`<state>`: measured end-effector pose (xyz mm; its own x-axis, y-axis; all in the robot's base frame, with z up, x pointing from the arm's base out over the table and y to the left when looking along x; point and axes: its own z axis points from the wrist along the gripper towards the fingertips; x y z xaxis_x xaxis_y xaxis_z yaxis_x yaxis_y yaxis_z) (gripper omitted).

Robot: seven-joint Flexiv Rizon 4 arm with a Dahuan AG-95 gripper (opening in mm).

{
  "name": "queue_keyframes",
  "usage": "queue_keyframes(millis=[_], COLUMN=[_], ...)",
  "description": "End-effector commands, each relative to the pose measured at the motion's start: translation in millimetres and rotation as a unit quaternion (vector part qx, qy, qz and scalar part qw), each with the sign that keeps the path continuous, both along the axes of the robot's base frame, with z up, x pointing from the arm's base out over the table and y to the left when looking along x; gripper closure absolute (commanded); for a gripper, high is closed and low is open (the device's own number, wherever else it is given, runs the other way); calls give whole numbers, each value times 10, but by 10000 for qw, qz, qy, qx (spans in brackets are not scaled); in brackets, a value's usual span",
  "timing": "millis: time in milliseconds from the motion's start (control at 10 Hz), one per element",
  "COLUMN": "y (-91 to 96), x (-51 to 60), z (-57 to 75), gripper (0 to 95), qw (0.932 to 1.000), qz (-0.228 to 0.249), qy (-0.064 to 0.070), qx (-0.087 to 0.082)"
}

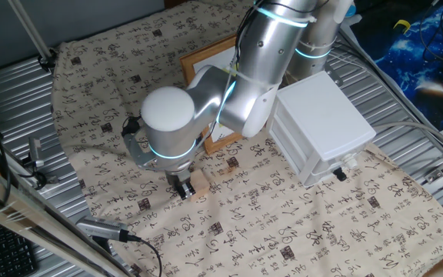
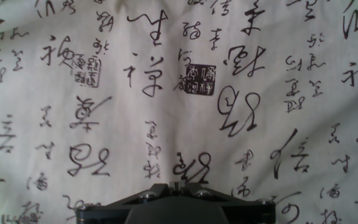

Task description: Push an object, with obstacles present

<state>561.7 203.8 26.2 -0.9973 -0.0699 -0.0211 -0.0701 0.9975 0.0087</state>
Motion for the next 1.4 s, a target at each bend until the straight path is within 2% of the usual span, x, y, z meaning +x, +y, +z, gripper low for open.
queue_keyframes(millis=[100,300,1400], y=[-5,-10,-11], x=[-50,-78,-80], z=[87,151,149], gripper=[950,950,950], qw=[10000,10000,10000], qz=[-18,-15,21], qy=[11,7,5], qx=[-7,-1,6])
